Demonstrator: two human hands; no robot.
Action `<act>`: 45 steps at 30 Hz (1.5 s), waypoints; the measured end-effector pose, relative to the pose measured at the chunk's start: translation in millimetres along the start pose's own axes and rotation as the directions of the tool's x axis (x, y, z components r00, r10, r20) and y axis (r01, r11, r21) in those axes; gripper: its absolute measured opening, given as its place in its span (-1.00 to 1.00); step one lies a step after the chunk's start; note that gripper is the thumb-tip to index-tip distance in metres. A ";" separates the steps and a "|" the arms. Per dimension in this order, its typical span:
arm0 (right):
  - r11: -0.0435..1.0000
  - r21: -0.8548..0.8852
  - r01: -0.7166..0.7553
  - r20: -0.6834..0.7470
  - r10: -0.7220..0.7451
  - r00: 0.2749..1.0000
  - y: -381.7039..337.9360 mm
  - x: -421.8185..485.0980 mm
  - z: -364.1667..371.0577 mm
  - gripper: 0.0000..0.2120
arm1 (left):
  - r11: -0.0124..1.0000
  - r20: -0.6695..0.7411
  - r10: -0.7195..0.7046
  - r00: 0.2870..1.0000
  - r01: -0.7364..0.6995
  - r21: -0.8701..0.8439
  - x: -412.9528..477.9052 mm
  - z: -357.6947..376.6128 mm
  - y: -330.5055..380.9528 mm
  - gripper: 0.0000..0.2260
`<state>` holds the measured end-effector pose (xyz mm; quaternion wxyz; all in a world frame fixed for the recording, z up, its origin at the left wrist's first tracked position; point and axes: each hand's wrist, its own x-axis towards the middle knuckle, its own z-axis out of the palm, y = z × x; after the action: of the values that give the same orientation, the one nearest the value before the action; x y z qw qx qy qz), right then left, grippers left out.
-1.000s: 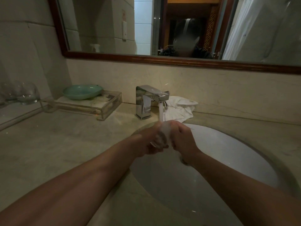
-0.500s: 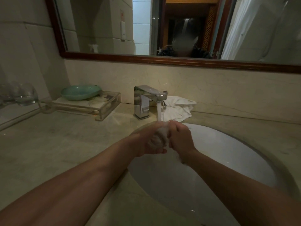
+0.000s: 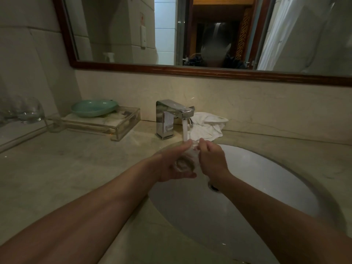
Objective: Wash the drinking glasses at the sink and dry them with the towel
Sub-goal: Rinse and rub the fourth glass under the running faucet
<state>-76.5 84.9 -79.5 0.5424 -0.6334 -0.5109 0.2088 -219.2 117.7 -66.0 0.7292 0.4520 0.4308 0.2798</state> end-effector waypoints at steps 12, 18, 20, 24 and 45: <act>0.998 -0.045 0.052 0.059 -0.049 0.997 6.8 0.1 4.2 -0.62 | 0.999 -0.068 -0.018 0.998 0.021 0.040 -0.4 0.5 1.7 -0.50; 0.990 0.138 -0.009 0.254 -0.026 0.967 5.2 -10.2 3.8 -0.47 | 0.999 -0.056 0.002 0.998 0.000 0.042 -2.1 -1.9 0.5 -0.59; 0.995 0.078 0.067 0.260 -0.085 0.962 6.0 -13.1 5.4 -0.40 | 0.996 -0.086 -0.027 0.996 0.035 0.087 -5.6 -1.9 3.1 -0.60; 0.993 0.023 0.115 0.080 -0.117 0.990 4.1 -5.5 4.0 -0.73 | 0.992 -0.021 -0.027 0.999 0.029 0.125 -7.2 3.9 5.7 -0.54; 0.968 0.244 -0.054 0.164 0.014 0.986 -0.1 -7.7 -5.3 -0.69 | 0.999 0.007 0.026 1.000 -0.025 -0.041 -1.5 -1.8 0.1 -0.60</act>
<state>-75.2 75.6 -79.9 0.5705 -0.5505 -0.5119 0.3307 -221.5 117.4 -65.7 0.7362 0.4437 0.4165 0.2960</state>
